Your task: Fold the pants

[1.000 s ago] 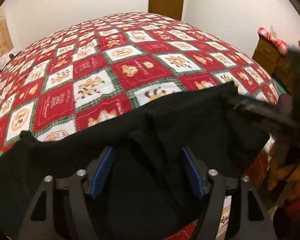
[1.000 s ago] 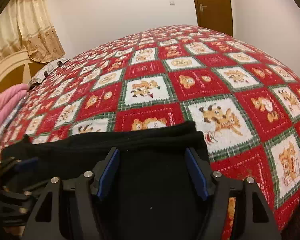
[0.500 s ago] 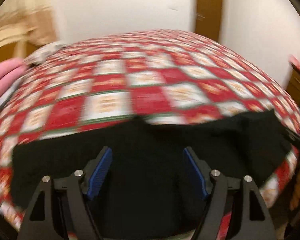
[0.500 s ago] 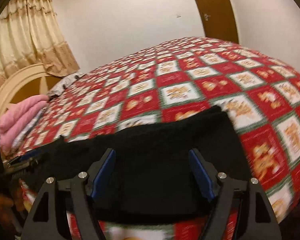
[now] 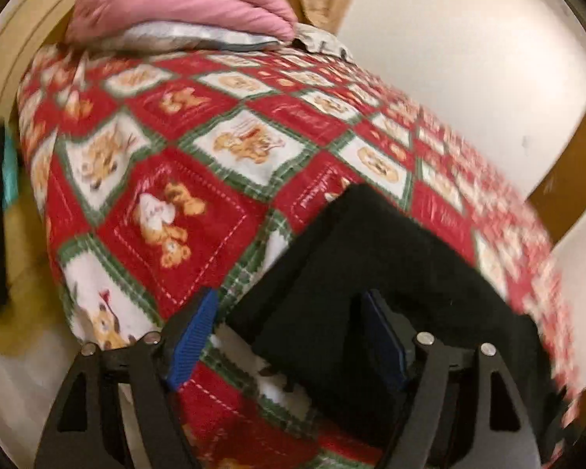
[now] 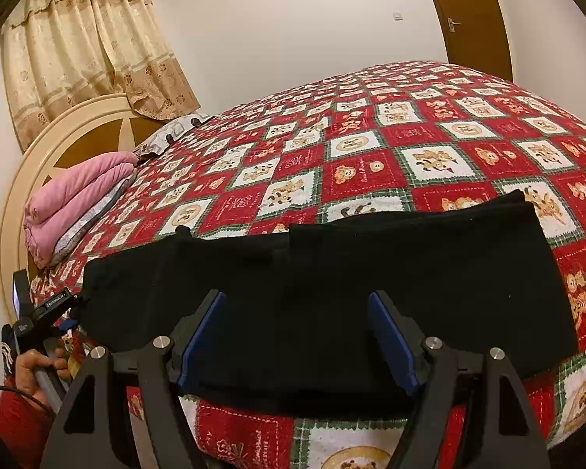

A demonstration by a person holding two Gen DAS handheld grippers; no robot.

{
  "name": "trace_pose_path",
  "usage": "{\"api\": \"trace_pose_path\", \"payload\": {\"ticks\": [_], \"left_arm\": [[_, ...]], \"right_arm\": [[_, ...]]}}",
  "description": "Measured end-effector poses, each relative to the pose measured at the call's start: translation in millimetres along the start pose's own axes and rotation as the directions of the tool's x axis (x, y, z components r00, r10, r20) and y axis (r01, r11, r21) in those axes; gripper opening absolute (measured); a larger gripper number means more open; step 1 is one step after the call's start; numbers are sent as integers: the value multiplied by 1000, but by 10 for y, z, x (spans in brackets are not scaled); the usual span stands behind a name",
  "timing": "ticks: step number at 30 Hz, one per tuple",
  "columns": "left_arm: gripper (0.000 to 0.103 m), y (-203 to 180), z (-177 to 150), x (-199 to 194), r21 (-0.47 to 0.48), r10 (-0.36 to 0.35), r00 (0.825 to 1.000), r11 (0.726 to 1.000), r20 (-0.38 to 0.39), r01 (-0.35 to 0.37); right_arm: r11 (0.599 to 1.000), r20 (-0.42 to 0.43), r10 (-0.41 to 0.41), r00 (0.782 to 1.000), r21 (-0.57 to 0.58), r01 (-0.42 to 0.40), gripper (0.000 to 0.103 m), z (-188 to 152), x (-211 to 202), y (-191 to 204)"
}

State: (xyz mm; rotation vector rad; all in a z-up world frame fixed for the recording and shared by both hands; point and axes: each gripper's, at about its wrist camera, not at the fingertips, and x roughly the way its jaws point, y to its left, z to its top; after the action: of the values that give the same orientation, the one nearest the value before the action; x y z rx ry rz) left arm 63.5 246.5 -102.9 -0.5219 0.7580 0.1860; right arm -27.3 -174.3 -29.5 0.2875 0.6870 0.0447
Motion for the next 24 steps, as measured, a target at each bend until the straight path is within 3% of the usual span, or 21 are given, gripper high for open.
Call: {"api": "trace_pose_path", "payload": {"ticks": [2, 4, 6, 11, 14, 17, 21, 24], "left_arm": [[79, -48, -29, -1, 31, -6, 1000, 999, -3, 6], [73, -126, -81, -26, 72, -30, 999, 997, -15, 31], [60, -171, -113, -30, 104, -40, 999, 994, -17, 41], [27, -46, -75, -88, 18, -174, 984, 984, -43, 175], [25, -139, -49, -172, 33, -174, 984, 984, -26, 175], [25, -394, 6, -364, 137, -151, 988, 980, 28, 146], [25, -880, 84, -720, 302, -252, 962, 930, 107, 211], [25, -1444, 39, -1000, 451, -384, 918, 840, 99, 302]], "right_arm": [[1000, -8, -2, 1000, 14, 3, 76, 2, 7, -25], [999, -15, -3, 1000, 37, 3, 76, 3, 21, -56], [998, -19, 6, 1000, 57, -5, 76, 1, 27, -69], [999, -8, 8, 1000, 46, -7, 76, 8, -14, -43], [998, -1, 7, 1000, 59, -7, 76, 15, -36, -85], [996, 7, 4, 1000, 91, -4, 76, 31, -69, -193], [986, 26, -4, 1000, 167, -1, 76, 73, -174, -468], [972, 47, -37, 998, 233, 25, 76, 110, -319, -766]]}}
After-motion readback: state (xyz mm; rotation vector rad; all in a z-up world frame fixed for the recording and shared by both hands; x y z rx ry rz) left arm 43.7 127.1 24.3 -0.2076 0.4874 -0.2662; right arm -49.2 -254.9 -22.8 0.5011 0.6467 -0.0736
